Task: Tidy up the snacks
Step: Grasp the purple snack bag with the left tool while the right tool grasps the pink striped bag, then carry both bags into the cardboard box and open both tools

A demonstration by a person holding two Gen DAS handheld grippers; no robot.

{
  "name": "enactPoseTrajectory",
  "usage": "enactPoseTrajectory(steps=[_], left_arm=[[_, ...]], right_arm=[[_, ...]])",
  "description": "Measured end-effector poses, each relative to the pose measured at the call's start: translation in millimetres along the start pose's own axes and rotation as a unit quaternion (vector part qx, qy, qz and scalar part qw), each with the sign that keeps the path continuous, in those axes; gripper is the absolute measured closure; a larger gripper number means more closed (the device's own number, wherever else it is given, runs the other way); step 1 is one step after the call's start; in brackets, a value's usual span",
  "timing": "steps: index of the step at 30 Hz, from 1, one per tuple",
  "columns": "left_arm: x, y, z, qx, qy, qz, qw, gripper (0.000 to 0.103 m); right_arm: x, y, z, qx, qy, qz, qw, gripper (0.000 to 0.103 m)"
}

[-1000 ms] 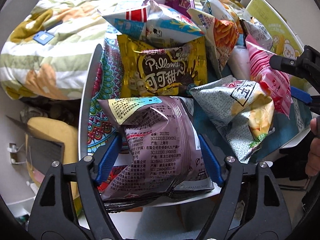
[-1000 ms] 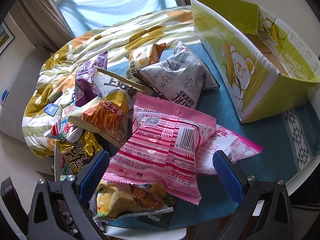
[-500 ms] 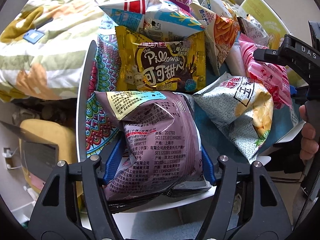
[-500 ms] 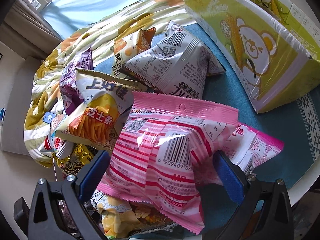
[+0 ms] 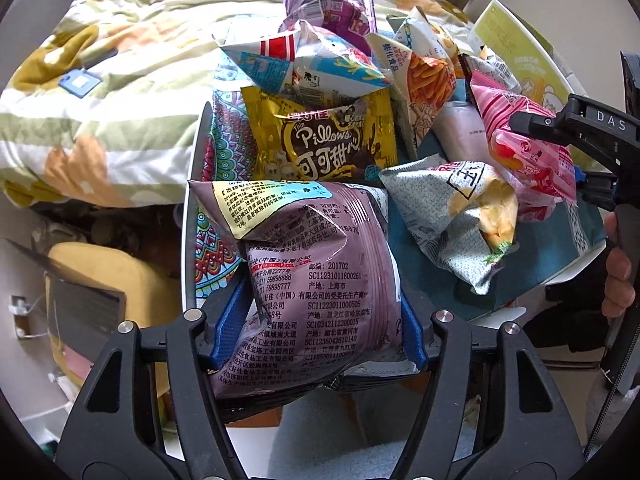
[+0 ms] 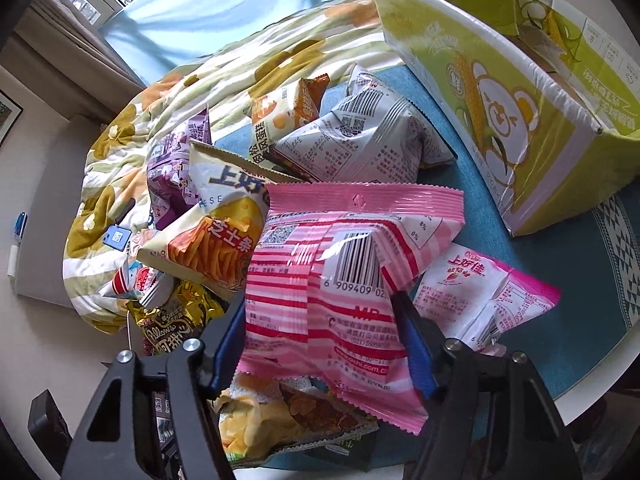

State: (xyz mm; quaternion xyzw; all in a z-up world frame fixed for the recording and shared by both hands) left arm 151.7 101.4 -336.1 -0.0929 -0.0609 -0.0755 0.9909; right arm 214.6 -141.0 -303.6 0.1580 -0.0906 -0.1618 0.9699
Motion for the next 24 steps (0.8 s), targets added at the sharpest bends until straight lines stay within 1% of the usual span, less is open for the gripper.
enactPoseTrajectory(steps=[6,10,14,17,20,24], left_arm=[[-3,-10,31,-0.001,-0.029,-0.003,0.9996,0.042],[6,-20,59,0.0,-0.058,-0.014,0.9982,0.042],[32,-36,92,-0.003,-0.101,-0.034,0.9943,0.042],[57,-54,115,-0.003,-0.135,-0.052,0.9895,0.042],[82,-77,135,-0.009,-0.162,-0.059,0.9851,0.042],[113,-117,149,-0.015,-0.184,-0.066,0.9806,0.042]], right_arm=[[-8,-3,24,0.009,-0.014,0.005,1.0,0.04],[-11,-2,45,0.011,-0.031,0.011,0.999,0.041],[-12,3,71,0.016,-0.054,0.014,0.998,0.041],[-8,-1,98,0.021,-0.083,0.01,0.996,0.041],[1,-9,125,0.019,-0.11,0.012,0.994,0.041],[22,-27,160,0.021,-0.142,0.018,0.99,0.041]])
Point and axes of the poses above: each gripper's, at about its wrist camera, not at the fingertips, and z roughly against the way its jaws point, y to its left, x to its top, the point moved 9 cm from there along -z, roughly the way its jaws point, and after that the axes turned 12 degrees about y, right-handed, at the moved point
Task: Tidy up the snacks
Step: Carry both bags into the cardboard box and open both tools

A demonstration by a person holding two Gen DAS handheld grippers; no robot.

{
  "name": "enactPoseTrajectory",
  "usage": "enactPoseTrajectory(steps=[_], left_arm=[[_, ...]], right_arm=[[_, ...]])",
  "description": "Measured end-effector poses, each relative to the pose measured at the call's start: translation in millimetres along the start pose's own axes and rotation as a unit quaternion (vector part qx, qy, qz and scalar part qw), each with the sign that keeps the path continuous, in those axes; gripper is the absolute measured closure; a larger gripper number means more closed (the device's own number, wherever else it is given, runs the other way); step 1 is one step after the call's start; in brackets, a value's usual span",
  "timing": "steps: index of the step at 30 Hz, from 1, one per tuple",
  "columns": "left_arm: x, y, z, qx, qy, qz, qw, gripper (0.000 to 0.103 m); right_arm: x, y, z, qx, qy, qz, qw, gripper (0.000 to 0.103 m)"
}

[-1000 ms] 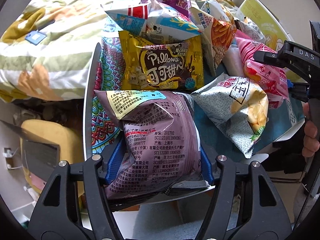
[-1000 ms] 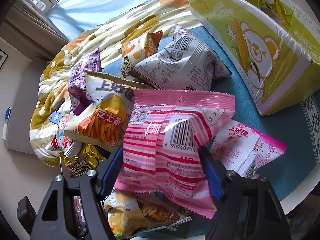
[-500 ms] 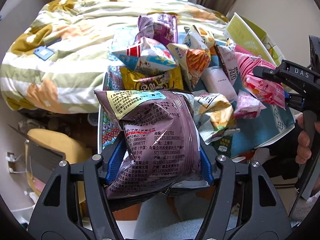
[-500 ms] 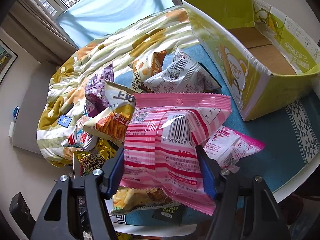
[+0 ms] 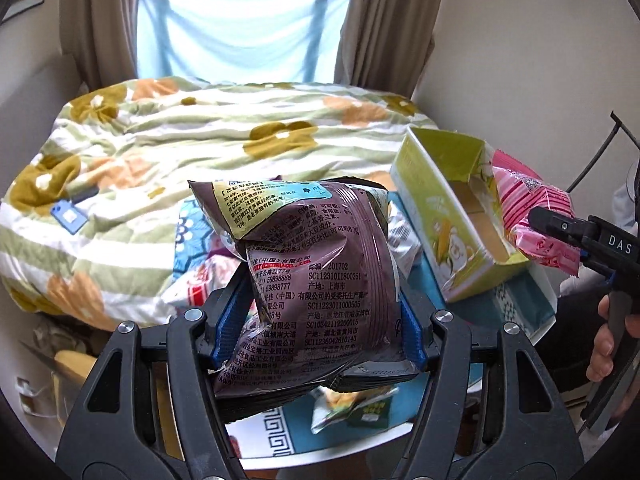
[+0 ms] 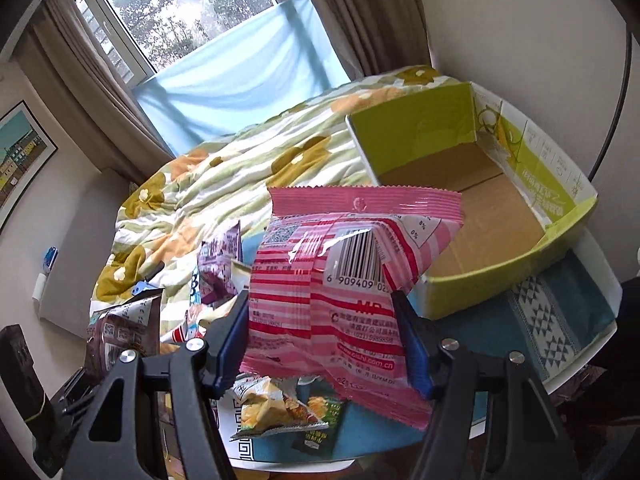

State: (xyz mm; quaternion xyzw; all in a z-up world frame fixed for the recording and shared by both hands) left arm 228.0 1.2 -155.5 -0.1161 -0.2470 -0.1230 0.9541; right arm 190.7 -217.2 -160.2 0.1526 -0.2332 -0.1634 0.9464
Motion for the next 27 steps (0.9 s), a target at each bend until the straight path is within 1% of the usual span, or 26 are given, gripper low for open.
enactPoseTrajectory(steps=[4,8,11,14,17,21,24,27], left_arm=[[36,-45,-8,0.003,-0.016,-0.001,0.9999,0.042],[71,-100,-29,-0.004,-0.018,0.004,0.9998,0.042],[95,-145,-55,-0.013,-0.01,-0.004,0.9999,0.042],[118,-185,-86,-0.005,0.002,-0.011,0.9999,0.041],[135,-217,-115,0.008,0.016,-0.013,0.9998,0.041],[152,-245,-153,0.029,0.04,-0.021,0.9985,0.041],[165,-254,-180,0.042,0.054,-0.02,0.9975,0.041],[173,-255,-202,0.05,0.064,-0.02,0.9965,0.041]], right_arm=[[35,-32,23,0.004,-0.028,0.006,1.0,0.041],[73,-71,33,0.016,-0.036,0.013,0.999,0.041],[97,-98,36,0.013,-0.038,0.029,0.999,0.041],[120,-124,36,0.01,-0.044,0.041,0.998,0.041],[141,-151,29,0.009,-0.038,0.045,0.998,0.041],[168,-181,17,0.006,-0.022,0.062,0.998,0.041],[180,-194,6,-0.008,-0.015,0.087,0.996,0.041],[185,-200,-5,-0.012,-0.008,0.108,0.994,0.041]])
Point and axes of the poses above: each gripper's, at about its wrist camera, not at the fingertips, and z roughly against the way its jaws point, y to its left, x to its top, the point moved 9 cm from there along -z, roughly the way its jaws point, and after that the axes turned 12 degrees about y, right-handed, at the moved point
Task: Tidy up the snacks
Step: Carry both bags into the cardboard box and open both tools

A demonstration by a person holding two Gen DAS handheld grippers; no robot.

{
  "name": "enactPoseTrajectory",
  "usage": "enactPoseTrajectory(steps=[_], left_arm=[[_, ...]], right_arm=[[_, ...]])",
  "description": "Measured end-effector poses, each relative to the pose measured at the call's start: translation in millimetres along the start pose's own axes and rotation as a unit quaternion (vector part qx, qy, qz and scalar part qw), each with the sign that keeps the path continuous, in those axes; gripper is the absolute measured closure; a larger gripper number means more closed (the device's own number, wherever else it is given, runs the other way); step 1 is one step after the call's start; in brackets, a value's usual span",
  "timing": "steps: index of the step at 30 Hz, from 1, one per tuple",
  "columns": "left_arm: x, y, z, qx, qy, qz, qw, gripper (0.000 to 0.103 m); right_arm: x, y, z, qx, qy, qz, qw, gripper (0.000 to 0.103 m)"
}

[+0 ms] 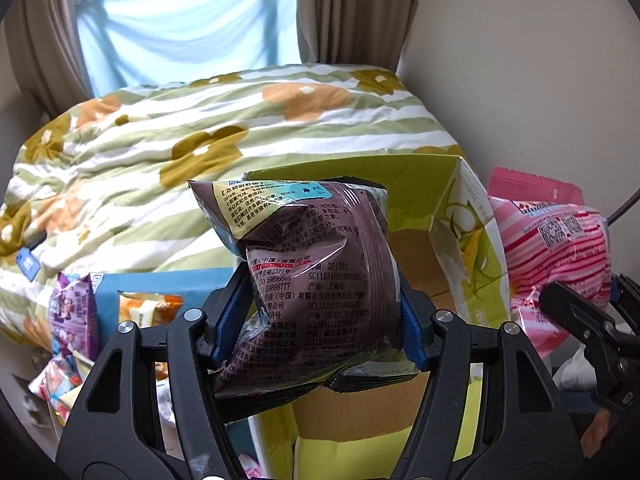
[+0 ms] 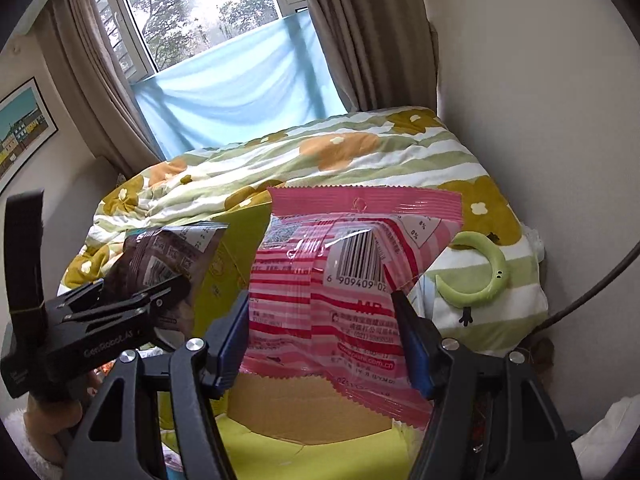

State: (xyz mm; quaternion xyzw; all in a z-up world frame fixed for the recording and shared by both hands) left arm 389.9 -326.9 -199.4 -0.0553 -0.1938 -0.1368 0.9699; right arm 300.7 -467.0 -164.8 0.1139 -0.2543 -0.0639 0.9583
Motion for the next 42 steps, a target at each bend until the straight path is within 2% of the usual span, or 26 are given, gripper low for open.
enactPoseTrajectory(steps=[2,3,5,7,9,17,23,25,28,30,35,36,37,39,42], left_arm=[[7,-2,-12,0.002,0.005,-0.002,1.0,0.04],[12,-4,-18,0.001,0.008,-0.002,1.0,0.036],[17,-4,-26,0.003,0.009,-0.001,1.0,0.025],[20,0,-27,0.006,0.003,0.008,0.9999,0.007],[19,4,-24,0.005,-0.004,0.019,0.9998,0.004],[-8,24,-5,0.013,0.008,0.049,0.9987,0.004],[-27,36,18,0.02,0.002,0.058,0.9981,0.004],[-32,42,25,0.035,-0.003,0.057,0.9978,0.004],[-39,57,37,0.076,-0.009,0.055,0.9955,0.004],[-42,66,44,0.084,-0.015,0.061,0.9945,0.004],[-51,82,52,0.06,-0.023,0.096,0.9934,0.004],[-52,82,51,0.056,-0.022,0.099,0.9932,0.004],[-54,82,52,0.054,-0.022,0.101,0.9932,0.004],[-58,81,54,0.053,-0.025,0.1,0.9933,0.004],[-63,77,56,0.048,-0.026,0.096,0.9938,0.004]], right_arm=[[0,-1,-5,0.003,0.004,0.009,1.0,0.041],[-1,-2,-7,0.002,0.005,0.013,1.0,0.041],[-1,-4,-11,0.0,0.008,0.016,1.0,0.041],[-2,-8,-17,0.0,0.014,0.015,1.0,0.041],[-2,-10,-24,0.002,0.023,0.014,1.0,0.041],[6,-15,-35,-0.014,0.035,0.029,0.999,0.041],[18,5,-45,-0.009,0.043,0.072,0.996,0.04],[24,12,-52,-0.018,0.049,0.087,0.995,0.039],[38,15,-65,-0.014,0.05,0.091,0.995,0.039],[49,9,-70,-0.021,0.039,0.077,0.996,0.038],[59,5,-83,-0.007,0.053,0.066,0.996,0.036],[60,5,-84,-0.007,0.051,0.069,0.996,0.03],[61,6,-86,-0.009,0.049,0.074,0.996,0.017],[59,9,-87,-0.015,0.049,0.084,0.995,0.007],[52,7,-81,-0.022,0.039,0.079,0.996,0.007]])
Point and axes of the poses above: each gripper's, at about its wrist camera, not at the fingertips, and z roughly against the way its jaws point, y to its left, x to its top, the point moved 9 cm from there along -z, roughly the way its jaws point, and after that the axes turned 12 degrees about y, right-handed, at the moved point
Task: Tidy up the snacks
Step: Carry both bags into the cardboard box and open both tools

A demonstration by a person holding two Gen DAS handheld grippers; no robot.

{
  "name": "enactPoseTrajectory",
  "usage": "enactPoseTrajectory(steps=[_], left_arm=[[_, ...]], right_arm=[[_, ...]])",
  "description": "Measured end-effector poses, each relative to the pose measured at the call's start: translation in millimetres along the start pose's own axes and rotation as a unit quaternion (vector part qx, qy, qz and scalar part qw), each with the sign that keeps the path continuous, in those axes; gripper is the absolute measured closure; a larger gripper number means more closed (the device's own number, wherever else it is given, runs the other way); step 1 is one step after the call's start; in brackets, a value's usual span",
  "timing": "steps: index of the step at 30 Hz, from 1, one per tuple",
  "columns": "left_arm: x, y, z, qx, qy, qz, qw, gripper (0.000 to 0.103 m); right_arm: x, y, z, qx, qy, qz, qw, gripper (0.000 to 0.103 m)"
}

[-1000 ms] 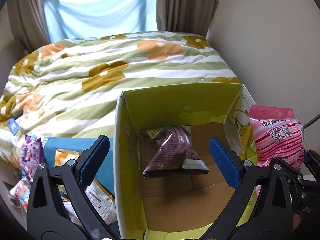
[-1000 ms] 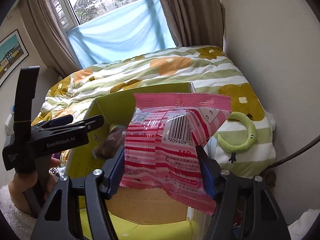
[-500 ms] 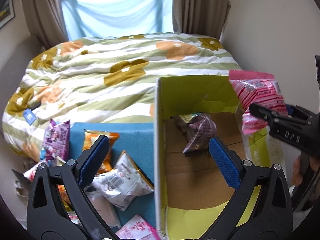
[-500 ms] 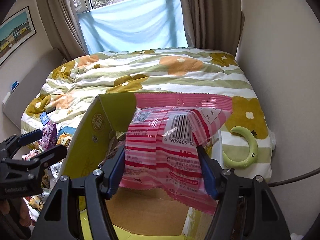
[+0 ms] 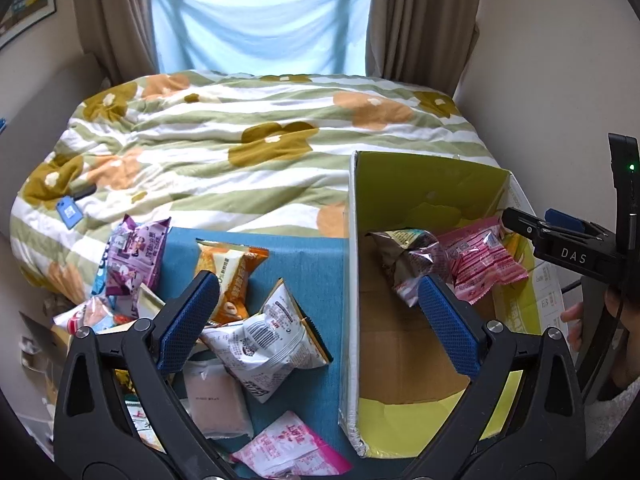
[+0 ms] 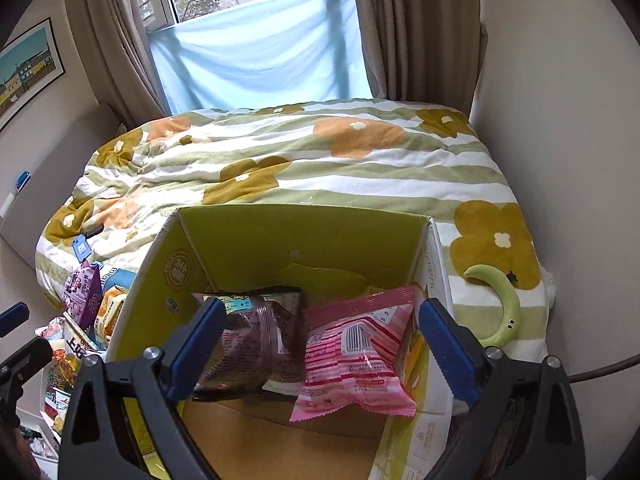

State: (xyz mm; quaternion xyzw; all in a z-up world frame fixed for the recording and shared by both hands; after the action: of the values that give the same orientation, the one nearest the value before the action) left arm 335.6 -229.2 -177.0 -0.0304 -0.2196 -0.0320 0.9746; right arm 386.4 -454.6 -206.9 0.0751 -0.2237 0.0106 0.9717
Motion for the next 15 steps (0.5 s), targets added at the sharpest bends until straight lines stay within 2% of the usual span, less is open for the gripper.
enactPoseTrajectory(steps=[6,15], left_arm=[[-4,-9,15,-0.016,-0.011,-0.008,0.9998,0.004],[-6,-11,63,-0.01,-0.037,-0.018,0.9991,0.004]], right_arm=[[-22,-4,14,0.005,0.029,-0.012,0.999,0.007],[-25,-4,78,-0.003,-0.013,-0.011,1.0,0.007]])
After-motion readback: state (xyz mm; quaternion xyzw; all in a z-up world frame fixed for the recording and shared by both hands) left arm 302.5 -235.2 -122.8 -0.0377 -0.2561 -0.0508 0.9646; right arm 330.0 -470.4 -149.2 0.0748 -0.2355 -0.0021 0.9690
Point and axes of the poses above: each gripper's, at about its wrist camera, not at the fingertips, and z roughly against the way its jaws point, y to its left, x to its top, the point moved 9 cm from there along -z, roughly the way its jaws point, and after that the axes turned 12 degrees about y, right-handed, at the moved point
